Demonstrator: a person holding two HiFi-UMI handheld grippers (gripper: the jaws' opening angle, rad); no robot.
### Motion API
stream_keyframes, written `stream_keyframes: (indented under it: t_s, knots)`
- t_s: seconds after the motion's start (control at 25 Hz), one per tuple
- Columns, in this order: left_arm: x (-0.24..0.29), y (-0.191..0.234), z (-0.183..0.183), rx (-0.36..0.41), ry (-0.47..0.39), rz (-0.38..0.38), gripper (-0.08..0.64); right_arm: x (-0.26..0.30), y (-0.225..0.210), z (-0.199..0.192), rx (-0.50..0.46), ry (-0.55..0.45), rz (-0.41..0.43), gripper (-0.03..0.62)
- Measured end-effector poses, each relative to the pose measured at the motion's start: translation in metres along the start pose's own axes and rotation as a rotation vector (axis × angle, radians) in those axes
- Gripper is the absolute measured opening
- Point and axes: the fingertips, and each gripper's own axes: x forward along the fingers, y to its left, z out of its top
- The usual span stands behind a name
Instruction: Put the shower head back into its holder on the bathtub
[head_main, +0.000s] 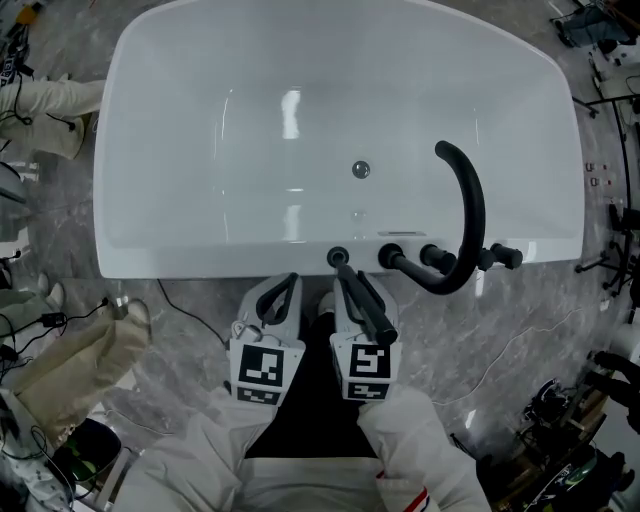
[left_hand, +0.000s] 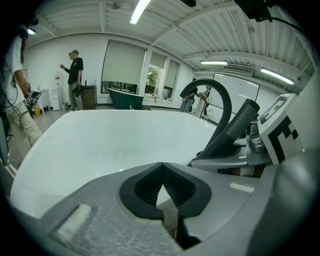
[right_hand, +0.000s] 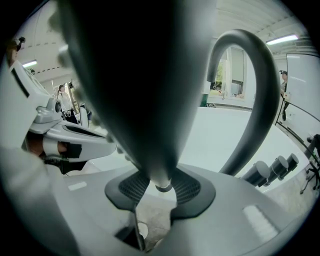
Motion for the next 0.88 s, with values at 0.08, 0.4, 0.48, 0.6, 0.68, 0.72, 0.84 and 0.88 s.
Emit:
stream_keyframes:
  t_s: [0.08,0.4,0.48,0.6,0.68,0.72,0.84,0.88]
  knots:
    - [0.001,-0.002,-0.001,-0.002,0.003,-0.003,0.000,0.002,0.001,-0.001,-0.001,0.004,0.002,0.137]
    - [0.006,0.002,-0.005,-0.018,0.010,-0.005,0.000,0.012,0.001,-0.005,-0.012,0.028,0.003,0.137]
    - [0.007,0.003,-0.005,-0.021,0.011,-0.005,0.001,0.015,0.000,-0.006,-0.014,0.036,0.001,0.137]
    - [0.009,0.005,-0.006,-0.025,0.013,-0.006,0.000,0.020,-0.001,-0.010,-0.015,0.048,0.000,0.137]
    - [0.011,0.008,-0.008,-0.030,0.015,-0.006,0.000,0.023,0.000,-0.011,-0.019,0.055,-0.001,0.137]
    - [0.011,0.009,-0.009,-0.032,0.017,-0.006,0.000,0.024,0.001,-0.011,-0.022,0.058,-0.001,0.138]
    - [0.013,0.011,-0.011,-0.035,0.022,-0.010,0.000,0.027,0.001,-0.013,-0.031,0.069,-0.002,0.137]
    - [0.014,0.012,-0.011,-0.036,0.023,-0.012,0.000,0.028,0.001,-0.014,-0.030,0.073,-0.003,0.137]
